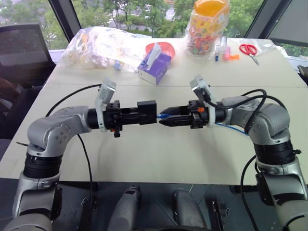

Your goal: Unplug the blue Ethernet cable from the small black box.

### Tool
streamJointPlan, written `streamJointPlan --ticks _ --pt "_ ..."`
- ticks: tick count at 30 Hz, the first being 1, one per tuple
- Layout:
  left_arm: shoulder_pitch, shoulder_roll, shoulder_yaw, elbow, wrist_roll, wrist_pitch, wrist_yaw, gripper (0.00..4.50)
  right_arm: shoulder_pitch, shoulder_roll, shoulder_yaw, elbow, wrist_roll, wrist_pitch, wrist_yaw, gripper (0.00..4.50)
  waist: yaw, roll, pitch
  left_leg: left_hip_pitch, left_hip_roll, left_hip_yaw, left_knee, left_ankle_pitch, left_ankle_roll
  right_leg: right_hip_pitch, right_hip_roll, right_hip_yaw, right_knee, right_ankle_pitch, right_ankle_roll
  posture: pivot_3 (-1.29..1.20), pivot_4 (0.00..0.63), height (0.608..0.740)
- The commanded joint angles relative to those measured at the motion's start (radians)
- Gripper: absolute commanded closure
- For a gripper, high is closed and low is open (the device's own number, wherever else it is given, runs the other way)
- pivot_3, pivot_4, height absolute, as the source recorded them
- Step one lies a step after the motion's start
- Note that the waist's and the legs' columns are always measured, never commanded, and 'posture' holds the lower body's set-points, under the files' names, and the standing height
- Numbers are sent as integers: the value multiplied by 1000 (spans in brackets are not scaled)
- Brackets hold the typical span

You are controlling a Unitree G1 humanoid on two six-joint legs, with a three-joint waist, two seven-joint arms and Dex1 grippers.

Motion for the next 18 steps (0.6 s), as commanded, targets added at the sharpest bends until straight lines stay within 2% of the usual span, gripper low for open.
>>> streamJointPlan --ticks 1,8,9,10,12,18 --pt "-5 10 4 -33 -4 -18 -13 3995 -31 -4 -17 -11 20 -7 3 2617 0 0 0 0 0 0 0 0 0 0 0 0 0 0 0 0 150 728" --pt "-5 11 0 -30 6 -26 -18 3995 -34 -4 -10 -11 15 -10 5 2617 0 0 0 0 0 0 0 0 0 0 0 0 0 0 0 0 150 728" --pt "-5 12 -1 -30 7 -27 -19 3995 -35 -4 -10 -11 14 -10 5 3162 0 0 0 0 0 0 0 0 0 0 0 0 0 0 0 0 150 728" --pt "-5 12 -1 -30 9 -27 -20 3995 -35 -4 -9 -12 14 -10 5 3427 0 0 0 0 0 0 0 0 0 0 0 0 0 0 0 0 150 728" --pt "-6 11 -2 -30 12 -27 -22 3995 -34 -4 -8 -12 13 -11 6 4425 0 0 0 0 0 0 0 0 0 0 0 0 0 0 0 0 150 728" --pt "-8 8 -3 -29 17 -30 -23 3995 -32 -5 -2 -14 8 -15 8 4470 0 0 0 0 0 0 0 0 0 0 0 0 0 0 0 0 150 728"
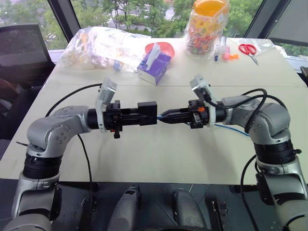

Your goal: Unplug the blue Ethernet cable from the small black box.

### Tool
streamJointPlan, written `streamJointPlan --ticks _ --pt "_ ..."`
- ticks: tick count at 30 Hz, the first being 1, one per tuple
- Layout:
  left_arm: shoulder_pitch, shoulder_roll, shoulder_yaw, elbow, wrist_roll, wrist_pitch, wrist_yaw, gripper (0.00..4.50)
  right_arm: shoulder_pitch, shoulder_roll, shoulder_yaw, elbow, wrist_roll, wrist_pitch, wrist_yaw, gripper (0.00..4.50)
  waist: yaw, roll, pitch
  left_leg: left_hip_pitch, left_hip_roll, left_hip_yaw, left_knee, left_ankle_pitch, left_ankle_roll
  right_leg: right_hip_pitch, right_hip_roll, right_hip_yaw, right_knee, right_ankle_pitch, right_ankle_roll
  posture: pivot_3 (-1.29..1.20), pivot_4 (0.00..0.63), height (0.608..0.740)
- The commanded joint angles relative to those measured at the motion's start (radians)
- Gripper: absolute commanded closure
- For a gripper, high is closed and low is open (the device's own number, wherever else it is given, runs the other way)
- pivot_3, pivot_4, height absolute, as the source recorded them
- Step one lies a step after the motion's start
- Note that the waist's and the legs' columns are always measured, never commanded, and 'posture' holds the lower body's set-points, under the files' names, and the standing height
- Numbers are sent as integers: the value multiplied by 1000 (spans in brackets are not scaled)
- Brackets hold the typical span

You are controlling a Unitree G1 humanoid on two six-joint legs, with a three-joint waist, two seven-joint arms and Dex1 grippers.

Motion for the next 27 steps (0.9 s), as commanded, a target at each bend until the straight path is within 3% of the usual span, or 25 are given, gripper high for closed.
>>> streamJointPlan --ticks 1,8,19,27 --pt "-9 2 5 -22 -5 -13 -1 3995 -26 -5 -2 -15 6 -17 4 4470 0 0 0 0 0 0 0 0 0 0 0 0 0 0 0 0 150 728" --pt "-41 -28 53 -6 -70 28 38 3995 -13 -17 27 -24 -40 -55 0 4470 0 0 0 0 0 0 0 0 0 0 0 0 0 0 0 0 150 728" --pt "-31 -22 89 -46 -143 94 48 3995 -1 -39 50 90 -230 -294 -60 4470 -2 0 0 0 0 0 0 0 0 0 0 0 0 0 0 0 150 728" --pt "2 32 52 -106 -77 22 1 3995 -15 -94 -19 146 -135 -219 -25 4470 -1 0 0 0 0 0 0 0 0 0 0 0 0 0 0 0 150 728"
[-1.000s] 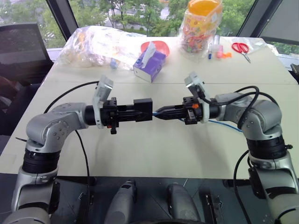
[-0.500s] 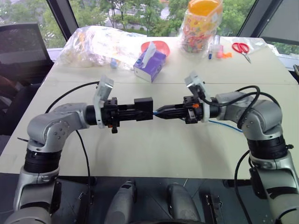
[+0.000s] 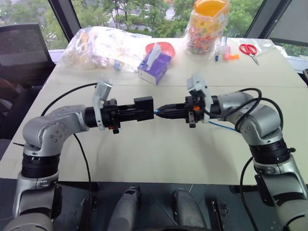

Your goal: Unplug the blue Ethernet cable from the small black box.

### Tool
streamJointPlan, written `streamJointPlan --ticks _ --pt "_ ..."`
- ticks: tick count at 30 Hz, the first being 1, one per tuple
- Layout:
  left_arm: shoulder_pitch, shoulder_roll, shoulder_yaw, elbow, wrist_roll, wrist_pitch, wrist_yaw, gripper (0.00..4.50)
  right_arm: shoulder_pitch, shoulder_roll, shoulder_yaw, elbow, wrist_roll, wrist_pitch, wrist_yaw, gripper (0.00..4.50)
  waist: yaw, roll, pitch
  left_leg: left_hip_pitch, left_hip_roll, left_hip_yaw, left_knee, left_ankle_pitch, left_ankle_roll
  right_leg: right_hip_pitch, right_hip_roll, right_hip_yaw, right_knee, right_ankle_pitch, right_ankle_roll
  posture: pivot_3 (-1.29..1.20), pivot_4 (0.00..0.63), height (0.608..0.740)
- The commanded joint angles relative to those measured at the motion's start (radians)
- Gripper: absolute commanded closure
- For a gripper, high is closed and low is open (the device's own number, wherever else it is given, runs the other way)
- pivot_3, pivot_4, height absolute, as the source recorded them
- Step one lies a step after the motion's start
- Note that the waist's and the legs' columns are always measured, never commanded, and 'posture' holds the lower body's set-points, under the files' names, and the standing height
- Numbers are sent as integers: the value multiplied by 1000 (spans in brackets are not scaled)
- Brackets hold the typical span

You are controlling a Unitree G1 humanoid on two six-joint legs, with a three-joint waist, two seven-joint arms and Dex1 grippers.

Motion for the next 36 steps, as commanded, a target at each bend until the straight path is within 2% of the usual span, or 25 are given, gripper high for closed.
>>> streamJointPlan --ticks 1,5,10,17,20,21,25,28,36 --pt "5 34 -5 -97 -8 -69 -94 3995 -8 -90 -109 81 5 96 -34 4470 1 0 0 0 0 0 0 0 0 0 0 0 0 0 0 0 150 728" --pt "3 44 -35 -105 69 -171 -104 3995 -7 -84 -185 79 176 260 -38 4470 4 0 0 0 0 0 0 0 0 0 0 0 -1 0 0 0 150 728" --pt "-22 40 -22 -97 63 -210 -95 3995 28 -109 -216 91 219 324 -29 4470 3 0 0 -1 0 0 0 0 0 0 0 0 -2 0 0 0 150 728" --pt "-74 35 13 -99 -7 -176 -79 3995 30 -99 -253 73 265 355 -53 4470 2 0 0 -2 0 0 0 -1 2 1 0 -1 -6 0 0 0 150 728" --pt "-89 40 16 -97 -24 -165 -73 3995 29 -92 -249 58 256 349 -64 3287 -1 0 0 -1 0 1 -1 -1 2 1 0 -1 -6 0 0 0 150 728" --pt "-86 45 13 -95 -19 -168 -77 3995 26 -92 -242 68 237 334 -70 2884 0 0 0 -1 0 1 -1 -1 2 1 0 -1 -6 0 1 0 150 728" --pt "-66 49 -11 -61 46 -213 -82 3995 -17 -57 -224 187 123 234 -139 2884 -1 0 0 -1 0 1 0 -1 2 2 0 -1 -6 1 1 0 150 728" --pt "-41 31 -65 -7 182 -327 -71 3995 -60 -23 -184 289 3 123 -196 2884 0 0 0 0 0 1 0 -1 2 3 0 -1 -6 1 1 0 150 728" --pt "-12 -125 -162 226 452 -588 38 3995 -106 57 -137 442 -216 -64 -341 2884 6 0 0 -2 0 1 -1 -1 2 2 0 -1 -7 4 5 0 150 728"
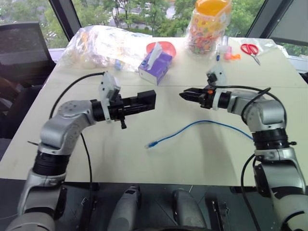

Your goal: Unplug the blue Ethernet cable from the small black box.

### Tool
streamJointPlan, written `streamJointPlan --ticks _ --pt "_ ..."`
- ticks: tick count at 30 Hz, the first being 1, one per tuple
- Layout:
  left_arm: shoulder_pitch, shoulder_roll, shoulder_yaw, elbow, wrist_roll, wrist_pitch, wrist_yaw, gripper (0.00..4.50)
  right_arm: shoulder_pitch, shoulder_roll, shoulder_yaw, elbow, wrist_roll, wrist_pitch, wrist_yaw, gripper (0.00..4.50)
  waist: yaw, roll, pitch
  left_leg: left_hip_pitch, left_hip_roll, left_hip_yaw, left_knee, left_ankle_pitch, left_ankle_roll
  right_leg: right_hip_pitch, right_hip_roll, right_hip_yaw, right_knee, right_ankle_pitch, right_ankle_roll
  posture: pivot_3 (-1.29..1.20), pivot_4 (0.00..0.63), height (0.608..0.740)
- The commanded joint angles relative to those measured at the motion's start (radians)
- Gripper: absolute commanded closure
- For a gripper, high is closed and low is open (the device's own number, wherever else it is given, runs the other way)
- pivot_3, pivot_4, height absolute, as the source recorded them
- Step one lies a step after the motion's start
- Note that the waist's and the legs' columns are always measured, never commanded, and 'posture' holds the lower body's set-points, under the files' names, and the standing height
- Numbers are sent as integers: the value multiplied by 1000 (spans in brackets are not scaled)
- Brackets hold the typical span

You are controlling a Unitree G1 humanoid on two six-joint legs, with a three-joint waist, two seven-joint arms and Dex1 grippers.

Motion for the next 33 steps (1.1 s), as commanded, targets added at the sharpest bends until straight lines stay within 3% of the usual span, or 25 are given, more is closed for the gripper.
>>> streamJointPlan --ticks 1,8,13,15,22,23,33 --pt "3 -51 -34 102 114 -121 50 3995 -26 9 -14 14 -57 -57 -42 2884 1 0 0 0 0 0 0 0 0 0 0 0 0 0 1 0 150 728" --pt "-27 -205 -52 435 271 -421 107 3995 14 -1 -81 -59 -66 -34 -117 2884 -2 0 0 0 0 0 0 0 0 0 0 0 0 2 3 0 150 728" --pt "-46 -251 -44 570 292 -490 86 3995 79 -28 -111 -154 -65 9 -130 2884 -2 0 0 0 0 0 0 0 0 0 0 0 0 2 4 0 150 728" --pt "-45 -261 -41 598 295 -501 77 2953 111 -39 -113 -193 -74 19 -134 2820 -3 0 0 0 0 0 0 0 0 0 0 0 0 2 4 0 150 728" --pt "-33 -241 -34 610 326 -528 64 248 230 -90 -127 -357 -45 73 -93 2820 -4 1 0 1 0 0 1 0 0 0 0 0 1 2 4 0 150 728" --pt "-30 -234 -33 599 328 -521 64 51 250 -106 -124 -380 -40 76 -71 2820 -3 1 0 1 0 0 1 0 0 1 0 0 1 2 4 0 150 728" --pt "80 -100 28 236 222 -258 36 51 413 -270 -193 -595 78 126 78 2820 -5 1 0 1 0 0 2 0 0 2 0 0 1 2 4 0 150 728"
